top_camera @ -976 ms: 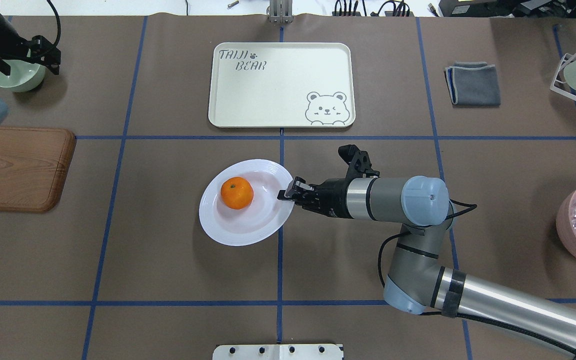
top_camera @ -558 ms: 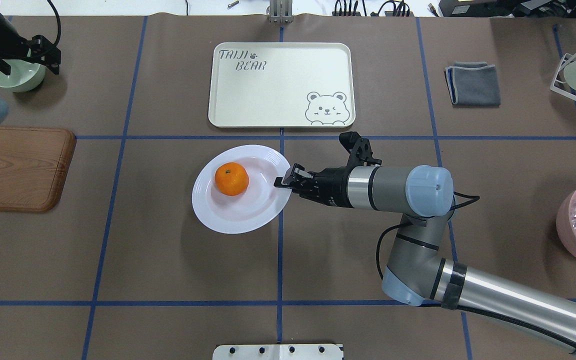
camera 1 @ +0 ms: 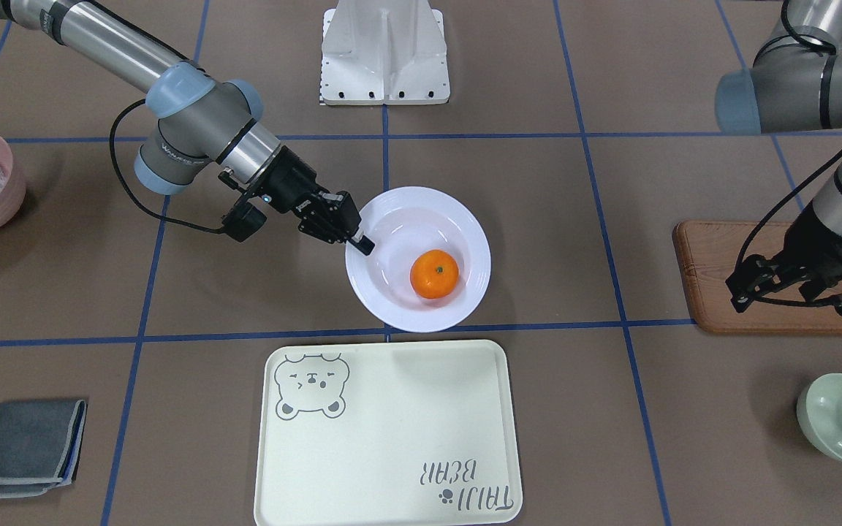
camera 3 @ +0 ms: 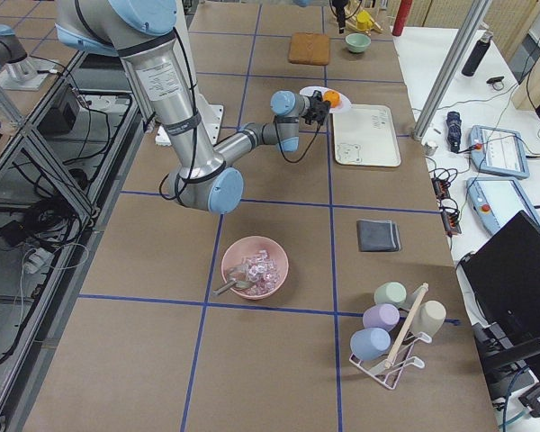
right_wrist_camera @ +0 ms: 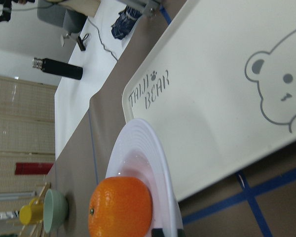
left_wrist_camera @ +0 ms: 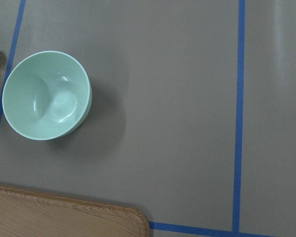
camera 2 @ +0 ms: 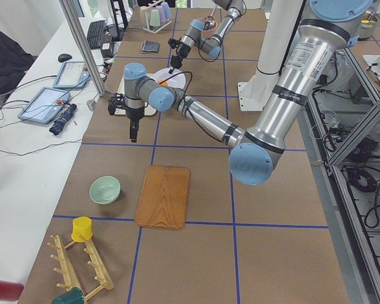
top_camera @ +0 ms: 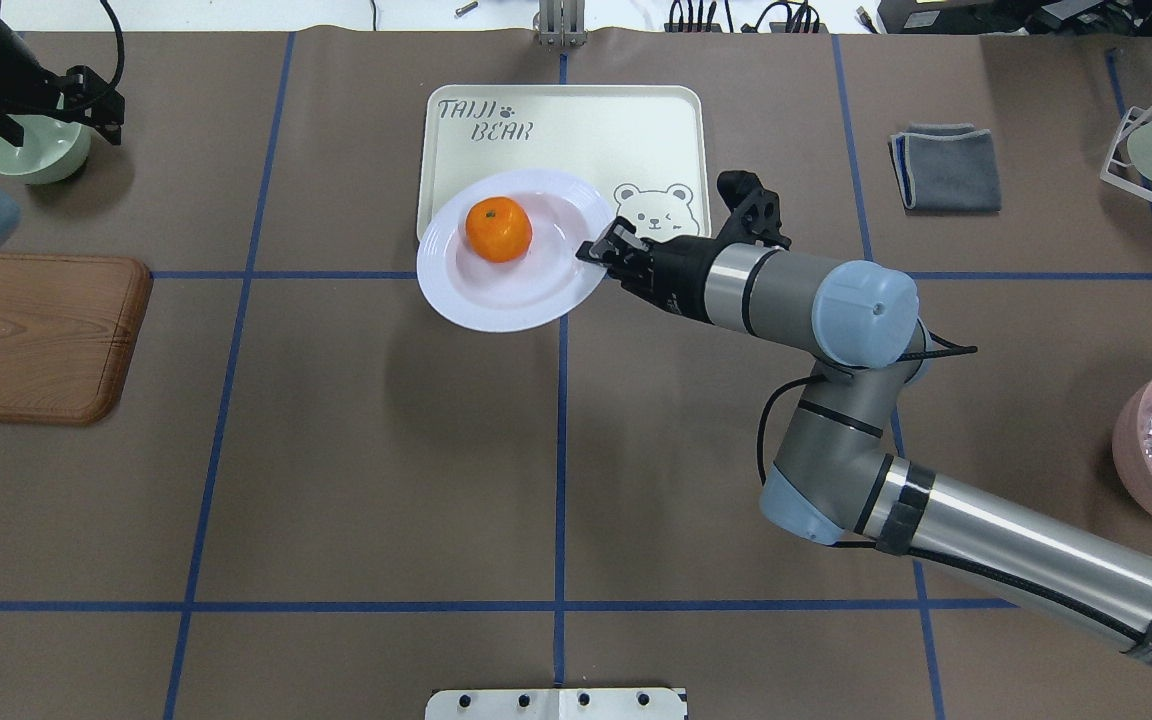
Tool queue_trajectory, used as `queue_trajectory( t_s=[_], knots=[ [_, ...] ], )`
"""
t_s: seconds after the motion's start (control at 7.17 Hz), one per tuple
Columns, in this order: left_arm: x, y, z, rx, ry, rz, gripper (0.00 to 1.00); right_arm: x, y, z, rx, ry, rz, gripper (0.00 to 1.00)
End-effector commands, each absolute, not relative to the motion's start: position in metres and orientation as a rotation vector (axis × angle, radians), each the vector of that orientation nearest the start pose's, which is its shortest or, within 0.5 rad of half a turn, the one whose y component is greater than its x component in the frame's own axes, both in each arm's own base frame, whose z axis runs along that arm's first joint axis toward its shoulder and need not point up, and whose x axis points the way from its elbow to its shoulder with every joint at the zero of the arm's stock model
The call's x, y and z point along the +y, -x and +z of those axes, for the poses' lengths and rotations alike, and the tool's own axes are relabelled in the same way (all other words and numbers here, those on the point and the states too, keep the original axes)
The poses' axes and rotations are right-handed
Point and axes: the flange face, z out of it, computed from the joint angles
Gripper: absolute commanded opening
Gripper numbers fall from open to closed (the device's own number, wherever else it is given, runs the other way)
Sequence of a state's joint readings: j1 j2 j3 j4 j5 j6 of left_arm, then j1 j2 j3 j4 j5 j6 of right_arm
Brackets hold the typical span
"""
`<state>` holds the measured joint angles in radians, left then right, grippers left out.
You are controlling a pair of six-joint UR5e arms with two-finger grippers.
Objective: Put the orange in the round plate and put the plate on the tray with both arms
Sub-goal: 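Slide the plate with the right gripper toward the cream bear tray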
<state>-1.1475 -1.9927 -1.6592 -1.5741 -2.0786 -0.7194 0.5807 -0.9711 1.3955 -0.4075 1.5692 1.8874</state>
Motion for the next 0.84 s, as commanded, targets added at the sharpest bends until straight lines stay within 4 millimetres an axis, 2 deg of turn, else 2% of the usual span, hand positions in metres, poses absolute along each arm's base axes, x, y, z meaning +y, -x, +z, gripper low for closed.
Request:
queue_trajectory(
  t_s=[0.0, 0.14, 0.28, 0.56, 0.7],
  knots=[
    [-0.625, -0.188, 0.387, 0.687, -0.151, -0.154, 0.98, -0.558, 0.530, 0.221, -1.518, -0.228, 0.867, 0.00],
    [-0.626, -0.190, 0.390, 0.685, -0.145, -0.155, 0.98, -0.592, 0.533, 0.221, -1.477, -0.246, 0.905, 0.00],
    [-0.627, -0.191, 0.391, 0.684, -0.144, -0.155, 0.98, -0.611, 0.543, 0.227, -1.435, -0.249, 0.924, 0.00],
    [-0.631, -0.193, 0.386, 0.686, -0.147, -0.157, 0.98, -0.620, 0.553, 0.259, -1.368, -0.234, 0.940, 0.00],
    [-0.633, -0.191, 0.386, 0.661, -0.167, -0.164, 0.98, -0.620, 0.554, 0.259, -1.370, -0.226, 0.948, 0.00]
  ],
)
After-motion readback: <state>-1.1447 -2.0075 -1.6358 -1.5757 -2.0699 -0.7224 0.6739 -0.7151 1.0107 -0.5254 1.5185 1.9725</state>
